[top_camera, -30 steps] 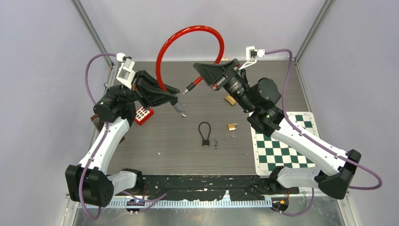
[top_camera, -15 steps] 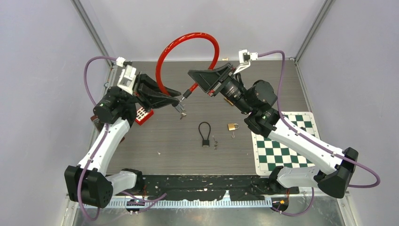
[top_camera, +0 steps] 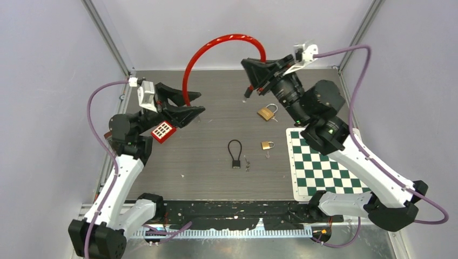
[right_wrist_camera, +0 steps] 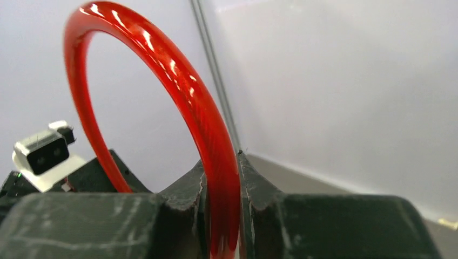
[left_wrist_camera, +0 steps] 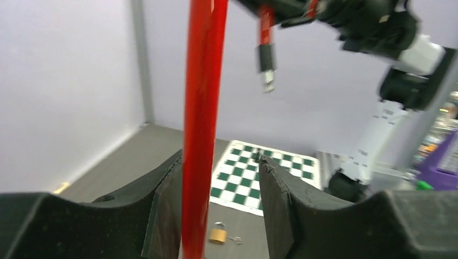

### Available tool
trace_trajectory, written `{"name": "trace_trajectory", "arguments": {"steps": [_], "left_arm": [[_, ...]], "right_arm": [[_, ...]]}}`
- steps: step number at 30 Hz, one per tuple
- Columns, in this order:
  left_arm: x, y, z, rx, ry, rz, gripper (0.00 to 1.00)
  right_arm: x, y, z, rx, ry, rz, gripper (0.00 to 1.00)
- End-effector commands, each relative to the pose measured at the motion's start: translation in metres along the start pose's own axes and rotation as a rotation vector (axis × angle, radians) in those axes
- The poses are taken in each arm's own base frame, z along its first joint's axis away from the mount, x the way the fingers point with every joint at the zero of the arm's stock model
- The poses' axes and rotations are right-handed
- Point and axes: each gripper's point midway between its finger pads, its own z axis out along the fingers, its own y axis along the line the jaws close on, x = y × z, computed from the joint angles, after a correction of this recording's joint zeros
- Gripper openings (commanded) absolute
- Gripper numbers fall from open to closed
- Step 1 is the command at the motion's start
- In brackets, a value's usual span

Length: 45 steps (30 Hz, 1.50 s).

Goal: Lock with the key
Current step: Lock the lock.

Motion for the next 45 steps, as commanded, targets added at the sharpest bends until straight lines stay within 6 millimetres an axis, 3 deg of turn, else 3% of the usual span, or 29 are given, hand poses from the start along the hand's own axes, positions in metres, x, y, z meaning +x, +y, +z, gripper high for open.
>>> {"name": "trace_trajectory", "arguments": {"steps": [1, 9, 14, 25, 33, 38, 45], "left_arm": [[0.003, 0.036, -0.013, -0.231, 0.028, 0.135, 0.51], [0.008, 0.045, -0.009, -0.25, 0.066, 0.057, 0.52], [0.004, 0.05, -0.001, -0.255, 0.041, 0.007, 0.52], [0.039, 0.045, 0.013, -0.244, 0.059, -0.123, 0.52], [0.057, 0.07, 0.005, -0.398, 0.059, -0.165, 0.45], [0.059, 0.073, 0.007, -0.405, 0.062, -0.18, 0.38], [0.059, 0.075, 0.02, -0.357, 0.055, -0.211, 0.39]], "right_arm": [[-0.1, 0.0, -0.021, 0.032, -0.228, -0.119, 0.05], [-0.112, 0.019, -0.023, -0.067, -0.251, -0.155, 0.05], [-0.109, 0.013, -0.018, -0.034, -0.256, -0.138, 0.05], [-0.112, 0.006, -0.011, 0.011, -0.299, -0.107, 0.05], [-0.114, 0.003, -0.009, 0.027, -0.319, -0.091, 0.05], [-0.113, 0.003, -0.009, 0.029, -0.323, -0.088, 0.05], [-0.11, 0.003, -0.008, 0.028, -0.321, -0.08, 0.05]]}}
